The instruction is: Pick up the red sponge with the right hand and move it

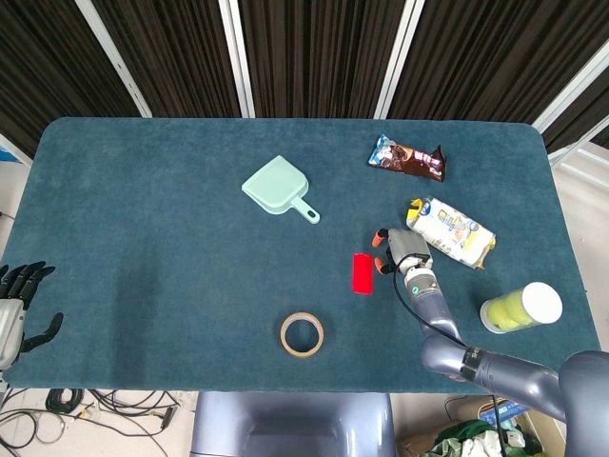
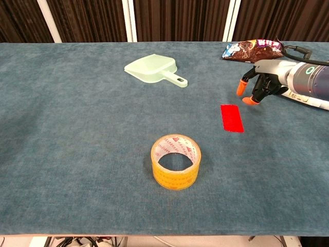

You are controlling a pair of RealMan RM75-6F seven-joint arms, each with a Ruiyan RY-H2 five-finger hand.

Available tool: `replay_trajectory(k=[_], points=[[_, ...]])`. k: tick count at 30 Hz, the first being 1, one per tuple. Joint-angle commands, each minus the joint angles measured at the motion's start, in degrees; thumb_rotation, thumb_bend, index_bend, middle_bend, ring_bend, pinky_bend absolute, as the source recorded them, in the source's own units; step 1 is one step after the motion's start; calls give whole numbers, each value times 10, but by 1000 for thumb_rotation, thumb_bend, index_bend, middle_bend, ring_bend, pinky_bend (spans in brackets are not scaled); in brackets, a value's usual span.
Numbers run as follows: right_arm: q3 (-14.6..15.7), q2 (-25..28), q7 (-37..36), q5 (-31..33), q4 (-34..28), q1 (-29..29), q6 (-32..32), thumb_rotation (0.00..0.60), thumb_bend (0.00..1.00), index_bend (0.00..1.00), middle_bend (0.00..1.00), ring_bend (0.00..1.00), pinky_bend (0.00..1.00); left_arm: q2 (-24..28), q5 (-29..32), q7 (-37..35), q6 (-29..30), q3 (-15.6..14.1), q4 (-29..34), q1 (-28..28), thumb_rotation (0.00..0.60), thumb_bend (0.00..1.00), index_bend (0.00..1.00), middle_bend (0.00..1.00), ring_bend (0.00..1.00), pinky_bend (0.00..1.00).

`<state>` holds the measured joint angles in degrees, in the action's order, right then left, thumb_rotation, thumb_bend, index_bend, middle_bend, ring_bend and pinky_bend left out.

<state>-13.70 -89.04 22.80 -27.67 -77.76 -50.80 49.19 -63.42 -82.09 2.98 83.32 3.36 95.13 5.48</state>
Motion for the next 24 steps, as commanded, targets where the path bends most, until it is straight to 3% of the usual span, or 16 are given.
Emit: replay_trajectory(k=[1,24], points=[[0,-4,-2,-8,3,1,2,600,356,418,927,1000,1000,0,1,0,-2,0,0,0,600,345,159,121,77,37],[0,-26,15,4,29,-2,12,600,356,463,927,1000,1000,3,0,6,-6,-3,2,1,600,346,159,121,76,44]])
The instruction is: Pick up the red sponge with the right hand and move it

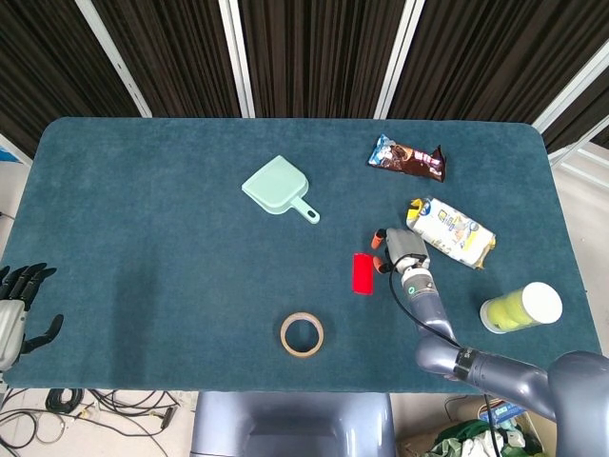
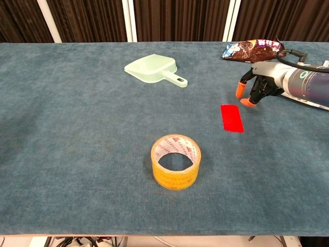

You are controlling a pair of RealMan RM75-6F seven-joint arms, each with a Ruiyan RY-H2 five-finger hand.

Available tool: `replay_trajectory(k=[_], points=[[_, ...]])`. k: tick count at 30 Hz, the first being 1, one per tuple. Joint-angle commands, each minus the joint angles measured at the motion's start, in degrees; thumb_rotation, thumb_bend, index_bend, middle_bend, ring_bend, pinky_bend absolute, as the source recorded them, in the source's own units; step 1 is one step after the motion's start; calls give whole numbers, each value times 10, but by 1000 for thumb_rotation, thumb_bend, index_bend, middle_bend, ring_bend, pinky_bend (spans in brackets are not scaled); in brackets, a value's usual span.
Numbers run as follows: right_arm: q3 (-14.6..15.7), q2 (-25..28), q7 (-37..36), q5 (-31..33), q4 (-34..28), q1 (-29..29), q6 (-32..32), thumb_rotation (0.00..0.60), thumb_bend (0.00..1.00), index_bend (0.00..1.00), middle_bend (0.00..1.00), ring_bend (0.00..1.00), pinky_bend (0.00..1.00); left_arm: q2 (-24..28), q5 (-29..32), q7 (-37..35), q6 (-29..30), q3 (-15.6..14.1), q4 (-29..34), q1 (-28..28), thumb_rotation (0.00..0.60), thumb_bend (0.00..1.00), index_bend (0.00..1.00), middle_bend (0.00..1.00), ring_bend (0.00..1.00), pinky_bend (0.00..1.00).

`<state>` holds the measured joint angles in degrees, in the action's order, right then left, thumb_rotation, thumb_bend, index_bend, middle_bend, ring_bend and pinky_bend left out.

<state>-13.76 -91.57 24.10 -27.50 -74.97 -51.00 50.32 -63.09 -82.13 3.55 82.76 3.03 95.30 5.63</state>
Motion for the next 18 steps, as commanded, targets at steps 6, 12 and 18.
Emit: replay_trajectory(k=[6,12,18], points=[[1,-6,6,13,6,-1,-10,600,357,466,927,1000,1000,0,4,1,0,1,3,-1,600,346,159,121,76,45],[5,-17,11,11,21,-2,-12,600,389,466,927,1000,1000,0,2,0,1,1,3,-1,600,346,159,121,76,45],[2,-22,9,8,25,-2,-14,600,396,465,927,1000,1000,1,2,1,1,1,3,-1,600,346,159,121,76,45]])
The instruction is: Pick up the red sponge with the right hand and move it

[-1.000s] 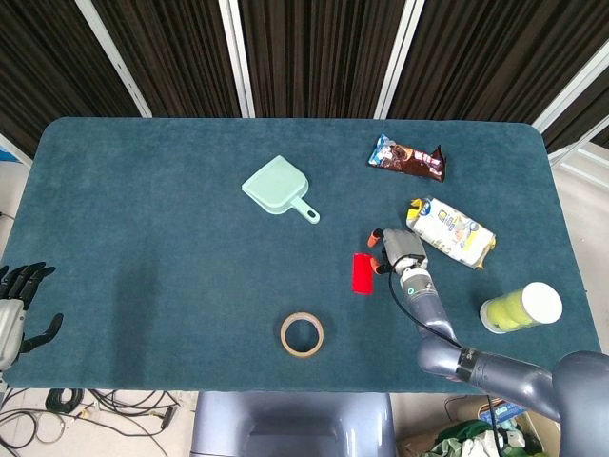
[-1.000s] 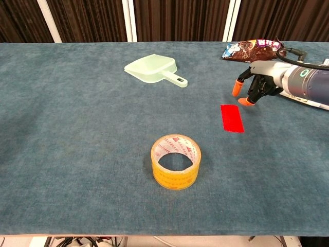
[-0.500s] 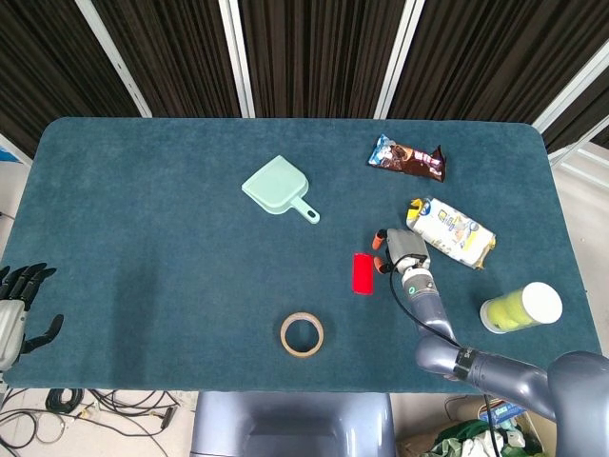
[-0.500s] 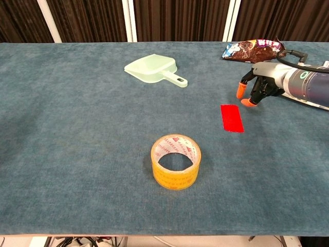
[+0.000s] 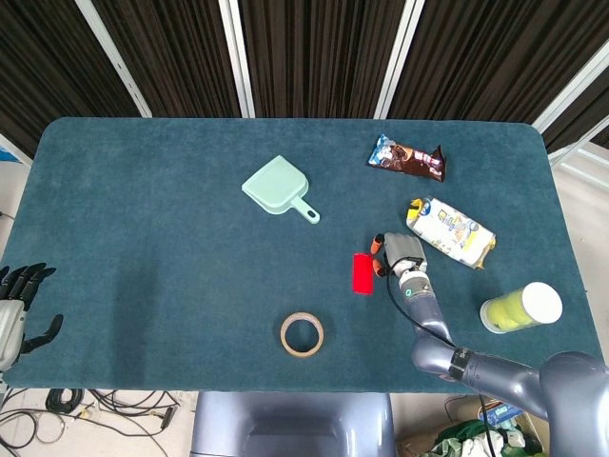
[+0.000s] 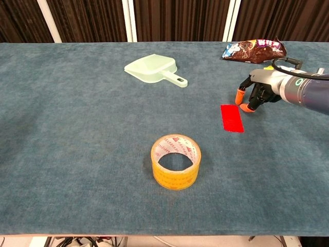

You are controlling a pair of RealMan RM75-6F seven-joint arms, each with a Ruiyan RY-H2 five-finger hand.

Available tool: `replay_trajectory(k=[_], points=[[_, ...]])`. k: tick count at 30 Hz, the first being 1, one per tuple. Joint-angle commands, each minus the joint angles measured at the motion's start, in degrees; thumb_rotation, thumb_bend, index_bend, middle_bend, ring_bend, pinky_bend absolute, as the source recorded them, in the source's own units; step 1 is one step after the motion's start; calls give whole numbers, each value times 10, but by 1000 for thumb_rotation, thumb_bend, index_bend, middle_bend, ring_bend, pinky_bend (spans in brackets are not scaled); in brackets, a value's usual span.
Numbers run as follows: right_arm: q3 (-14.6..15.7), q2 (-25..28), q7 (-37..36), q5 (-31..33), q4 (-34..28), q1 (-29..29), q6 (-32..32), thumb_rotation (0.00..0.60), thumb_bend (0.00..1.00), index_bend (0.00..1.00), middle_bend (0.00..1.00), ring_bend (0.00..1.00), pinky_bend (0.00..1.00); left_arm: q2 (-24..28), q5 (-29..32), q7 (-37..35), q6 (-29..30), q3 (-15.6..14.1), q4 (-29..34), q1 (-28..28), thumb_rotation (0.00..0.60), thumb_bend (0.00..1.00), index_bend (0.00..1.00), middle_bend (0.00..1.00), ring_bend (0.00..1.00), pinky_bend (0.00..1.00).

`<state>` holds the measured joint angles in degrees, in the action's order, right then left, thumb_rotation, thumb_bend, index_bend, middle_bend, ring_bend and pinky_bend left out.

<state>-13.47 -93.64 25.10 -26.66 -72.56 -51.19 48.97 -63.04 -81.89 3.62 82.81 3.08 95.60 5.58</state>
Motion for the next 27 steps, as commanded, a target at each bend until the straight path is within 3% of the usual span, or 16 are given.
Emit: replay_trajectory(k=[1,27], points=[[-2,-2,-2,-1,2,0,-2,600,396,466,927,1000,1000,0,0,0,0,0,0,0,600,345,159,121,76,46],[-8,-22,-7,-18,11,-1,-5,600,367,507,927,1000,1000,1,2,0,-3,0,1,1,600,346,159,121,76,57]])
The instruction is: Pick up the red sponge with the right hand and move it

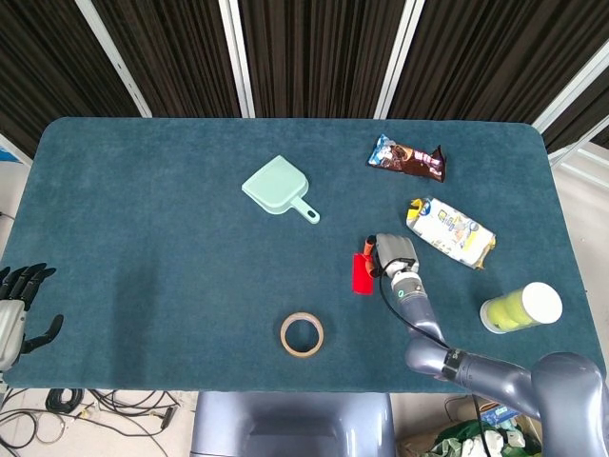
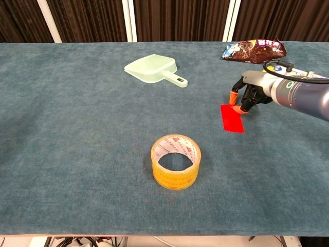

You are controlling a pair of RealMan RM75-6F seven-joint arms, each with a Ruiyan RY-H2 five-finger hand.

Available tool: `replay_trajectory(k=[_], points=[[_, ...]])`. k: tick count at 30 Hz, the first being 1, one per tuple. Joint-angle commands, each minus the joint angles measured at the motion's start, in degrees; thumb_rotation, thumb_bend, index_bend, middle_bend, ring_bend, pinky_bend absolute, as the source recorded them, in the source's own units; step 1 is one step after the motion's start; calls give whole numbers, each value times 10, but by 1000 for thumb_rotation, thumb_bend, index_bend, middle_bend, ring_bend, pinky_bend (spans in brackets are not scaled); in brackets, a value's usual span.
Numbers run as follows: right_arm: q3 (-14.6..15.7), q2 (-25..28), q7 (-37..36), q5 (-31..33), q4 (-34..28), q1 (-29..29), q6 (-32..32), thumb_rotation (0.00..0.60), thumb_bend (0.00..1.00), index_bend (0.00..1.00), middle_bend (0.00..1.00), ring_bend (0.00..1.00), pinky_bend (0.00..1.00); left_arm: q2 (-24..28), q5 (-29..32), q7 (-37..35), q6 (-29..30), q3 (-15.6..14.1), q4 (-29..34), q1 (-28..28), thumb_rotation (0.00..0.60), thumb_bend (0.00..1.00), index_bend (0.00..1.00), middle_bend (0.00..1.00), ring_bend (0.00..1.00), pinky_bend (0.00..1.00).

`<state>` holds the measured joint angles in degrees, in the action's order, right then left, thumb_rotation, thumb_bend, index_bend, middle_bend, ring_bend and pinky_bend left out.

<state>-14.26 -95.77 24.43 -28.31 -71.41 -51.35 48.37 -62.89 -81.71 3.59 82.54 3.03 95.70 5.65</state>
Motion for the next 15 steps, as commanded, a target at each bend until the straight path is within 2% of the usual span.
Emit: replay_trajectory(k=[1,15], points=[[-1,-2,-1,-4,-1,1,3,600,367,507,927,1000,1000,0,0,0,0,0,0,0,600,346,159,121,76,57],[-8,-17,2,-9,12,3,23,600,365,511,927,1000,1000,0,2,3,0,0,1,0,600,346,160,121,76,60]])
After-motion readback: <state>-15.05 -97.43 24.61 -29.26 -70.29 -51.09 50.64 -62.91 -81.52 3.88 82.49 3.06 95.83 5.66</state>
